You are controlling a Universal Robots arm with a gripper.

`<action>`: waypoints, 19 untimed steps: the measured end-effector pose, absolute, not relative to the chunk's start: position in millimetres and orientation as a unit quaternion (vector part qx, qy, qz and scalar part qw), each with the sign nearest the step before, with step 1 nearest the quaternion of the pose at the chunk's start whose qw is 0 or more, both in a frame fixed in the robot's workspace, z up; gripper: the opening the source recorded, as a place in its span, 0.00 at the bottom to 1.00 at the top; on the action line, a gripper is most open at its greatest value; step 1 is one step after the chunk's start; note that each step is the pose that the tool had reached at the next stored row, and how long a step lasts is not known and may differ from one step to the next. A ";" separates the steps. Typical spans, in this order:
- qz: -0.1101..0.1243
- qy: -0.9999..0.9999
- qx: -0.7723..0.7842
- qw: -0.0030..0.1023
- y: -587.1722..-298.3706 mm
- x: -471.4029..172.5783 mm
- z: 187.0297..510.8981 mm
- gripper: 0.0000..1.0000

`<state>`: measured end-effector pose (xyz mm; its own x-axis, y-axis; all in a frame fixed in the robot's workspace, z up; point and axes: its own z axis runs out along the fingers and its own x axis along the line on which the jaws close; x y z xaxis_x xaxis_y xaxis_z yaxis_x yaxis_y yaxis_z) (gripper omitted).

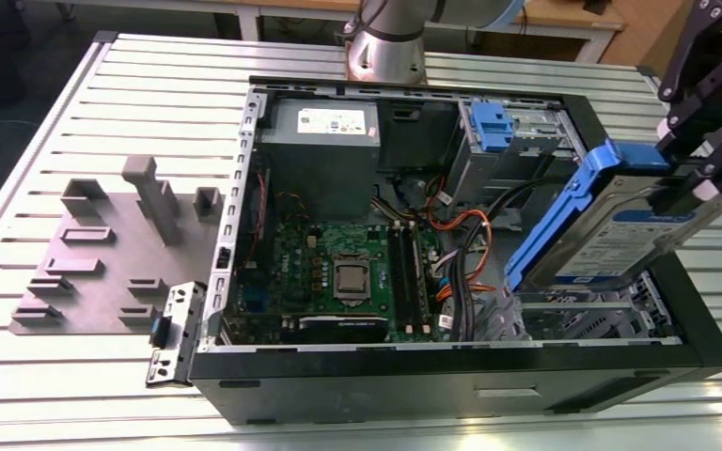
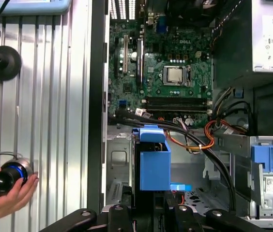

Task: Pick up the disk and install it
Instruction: 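Pick up the disk, then insert the disk into the insertion slot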

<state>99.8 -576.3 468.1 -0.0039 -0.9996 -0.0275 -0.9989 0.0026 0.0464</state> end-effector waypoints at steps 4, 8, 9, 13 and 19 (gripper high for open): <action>-0.026 -0.706 0.708 0.007 -576.2 110.1 467.3 0.35; -0.026 -0.703 0.710 0.006 -576.2 113.2 466.0 0.35; -0.026 -0.702 0.711 0.006 -576.3 113.3 465.2 0.35; -0.027 -0.698 0.716 0.006 -576.3 113.6 461.2 0.35; -0.028 -0.695 0.718 0.005 -576.2 118.6 458.0 0.35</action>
